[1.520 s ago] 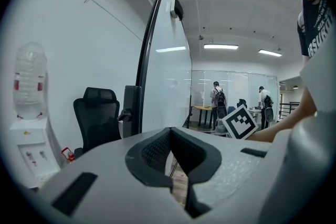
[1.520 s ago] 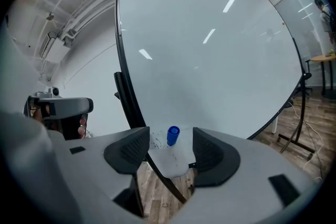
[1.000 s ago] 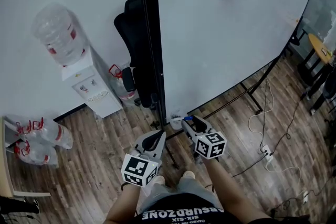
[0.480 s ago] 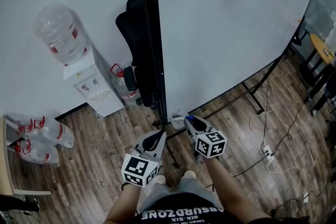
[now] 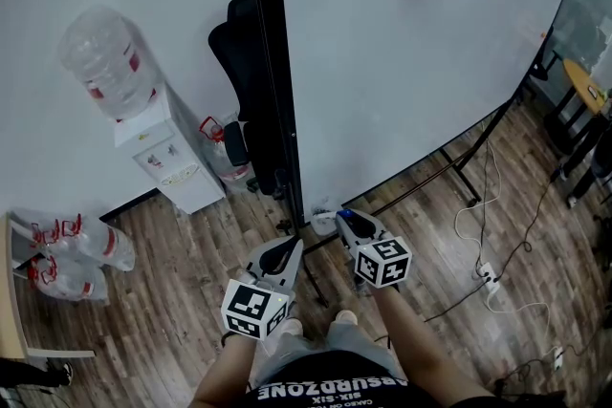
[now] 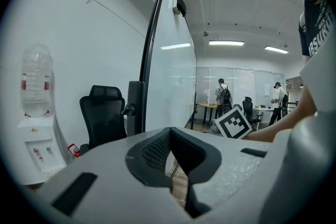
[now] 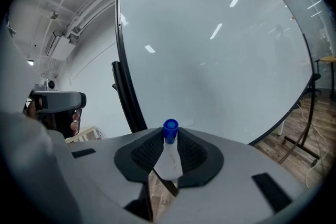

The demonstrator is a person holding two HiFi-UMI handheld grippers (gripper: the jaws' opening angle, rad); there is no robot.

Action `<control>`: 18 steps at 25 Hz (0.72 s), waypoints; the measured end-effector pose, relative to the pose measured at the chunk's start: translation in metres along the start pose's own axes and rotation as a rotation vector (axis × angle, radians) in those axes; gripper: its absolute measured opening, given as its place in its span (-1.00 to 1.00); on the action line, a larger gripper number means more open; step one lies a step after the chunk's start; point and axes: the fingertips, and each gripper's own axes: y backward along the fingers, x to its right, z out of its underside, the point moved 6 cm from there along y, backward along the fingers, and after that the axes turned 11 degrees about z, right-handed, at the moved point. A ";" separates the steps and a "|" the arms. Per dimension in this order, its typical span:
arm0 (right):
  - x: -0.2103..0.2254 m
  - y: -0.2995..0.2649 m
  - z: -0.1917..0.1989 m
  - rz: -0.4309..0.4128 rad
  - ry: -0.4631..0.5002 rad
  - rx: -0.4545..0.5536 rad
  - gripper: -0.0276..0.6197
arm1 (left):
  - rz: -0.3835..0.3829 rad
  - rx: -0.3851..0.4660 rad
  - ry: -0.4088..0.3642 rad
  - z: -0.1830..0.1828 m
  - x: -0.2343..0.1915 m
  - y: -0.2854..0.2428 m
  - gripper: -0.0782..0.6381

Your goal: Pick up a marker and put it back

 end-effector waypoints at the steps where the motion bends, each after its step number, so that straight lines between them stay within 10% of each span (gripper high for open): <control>1: -0.001 0.000 -0.001 0.001 0.004 0.004 -0.73 | 0.002 0.001 -0.001 0.000 0.000 0.000 -0.76; 18: -0.006 0.004 -0.014 0.003 0.028 0.029 -0.73 | 0.007 0.008 -0.004 -0.002 0.001 0.002 -0.76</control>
